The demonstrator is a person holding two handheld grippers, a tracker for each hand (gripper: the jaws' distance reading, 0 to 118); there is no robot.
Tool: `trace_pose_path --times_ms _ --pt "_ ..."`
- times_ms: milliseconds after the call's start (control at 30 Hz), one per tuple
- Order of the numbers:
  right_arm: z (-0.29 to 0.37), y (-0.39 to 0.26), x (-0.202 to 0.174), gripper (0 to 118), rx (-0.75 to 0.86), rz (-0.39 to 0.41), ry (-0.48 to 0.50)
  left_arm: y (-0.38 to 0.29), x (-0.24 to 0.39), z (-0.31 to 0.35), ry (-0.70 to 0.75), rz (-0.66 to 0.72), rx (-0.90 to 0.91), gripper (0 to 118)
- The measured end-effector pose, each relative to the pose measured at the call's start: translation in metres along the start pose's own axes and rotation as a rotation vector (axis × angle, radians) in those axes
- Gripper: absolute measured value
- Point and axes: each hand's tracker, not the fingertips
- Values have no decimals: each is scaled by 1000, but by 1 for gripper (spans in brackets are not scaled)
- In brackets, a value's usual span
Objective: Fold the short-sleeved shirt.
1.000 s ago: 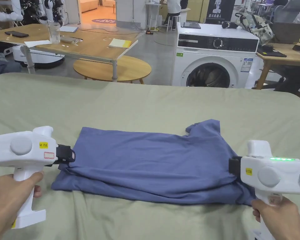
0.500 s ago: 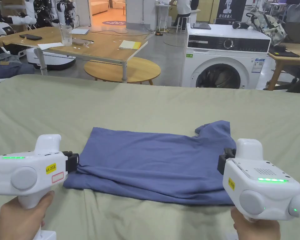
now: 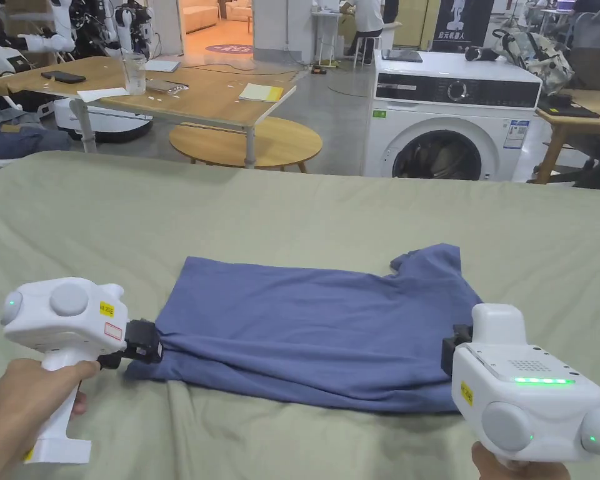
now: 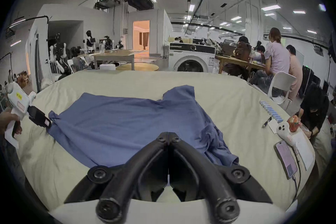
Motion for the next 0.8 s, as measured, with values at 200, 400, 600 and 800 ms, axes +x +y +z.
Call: trace_pose_path --times_ms 200,400,600,800 --pt "0 -7 11 0 -32 6 -13 -9 20 -18 85 -14 -37 47" --pt "-4 -5 35 0 -75 5 -19 -26 26 -1 33 -135 -1 0" --pt "-17 5 95 21 -236 -5 -38 -40 9 29 -50 -105 117 0" --pt "-52 -14 124 53 -403 -39 -6 -48 6 29 -53 -112 137 0"
